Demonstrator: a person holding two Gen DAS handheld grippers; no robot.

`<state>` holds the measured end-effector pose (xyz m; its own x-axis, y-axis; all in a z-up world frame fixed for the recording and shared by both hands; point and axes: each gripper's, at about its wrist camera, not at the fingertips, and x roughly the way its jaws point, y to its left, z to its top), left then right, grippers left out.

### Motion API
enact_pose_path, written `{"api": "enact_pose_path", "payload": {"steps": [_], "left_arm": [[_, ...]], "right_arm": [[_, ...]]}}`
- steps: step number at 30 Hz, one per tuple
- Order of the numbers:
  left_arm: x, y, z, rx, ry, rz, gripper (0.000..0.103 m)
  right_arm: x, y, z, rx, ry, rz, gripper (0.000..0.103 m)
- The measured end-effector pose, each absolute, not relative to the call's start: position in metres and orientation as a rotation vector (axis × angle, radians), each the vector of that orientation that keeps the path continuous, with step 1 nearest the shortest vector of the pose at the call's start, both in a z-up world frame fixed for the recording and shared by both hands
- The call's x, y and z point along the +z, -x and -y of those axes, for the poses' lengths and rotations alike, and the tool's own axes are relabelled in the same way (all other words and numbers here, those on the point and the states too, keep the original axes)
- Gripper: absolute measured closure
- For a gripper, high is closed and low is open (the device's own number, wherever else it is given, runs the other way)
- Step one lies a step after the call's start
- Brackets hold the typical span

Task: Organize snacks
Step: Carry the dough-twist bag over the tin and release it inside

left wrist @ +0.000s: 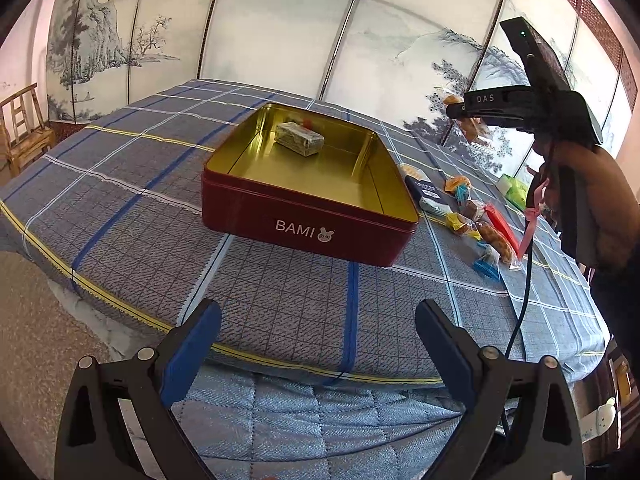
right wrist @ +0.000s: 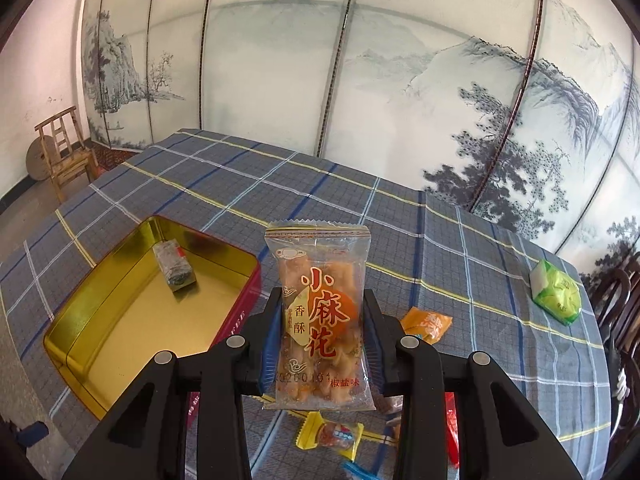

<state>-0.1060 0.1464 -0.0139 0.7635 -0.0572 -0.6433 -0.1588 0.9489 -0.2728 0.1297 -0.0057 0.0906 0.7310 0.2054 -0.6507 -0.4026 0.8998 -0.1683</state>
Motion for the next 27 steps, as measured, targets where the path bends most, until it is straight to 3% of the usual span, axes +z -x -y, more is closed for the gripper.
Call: {"api": "enact_pose_path", "payload": {"steps": [27], "left_arm": [[-0.03,0.126,-0.178,0.145,0.356,-0.713,0.007]], "right_arm": [[0.055,-0.102,-0.08,0.49,0.389,-0.739,0.065]]}}
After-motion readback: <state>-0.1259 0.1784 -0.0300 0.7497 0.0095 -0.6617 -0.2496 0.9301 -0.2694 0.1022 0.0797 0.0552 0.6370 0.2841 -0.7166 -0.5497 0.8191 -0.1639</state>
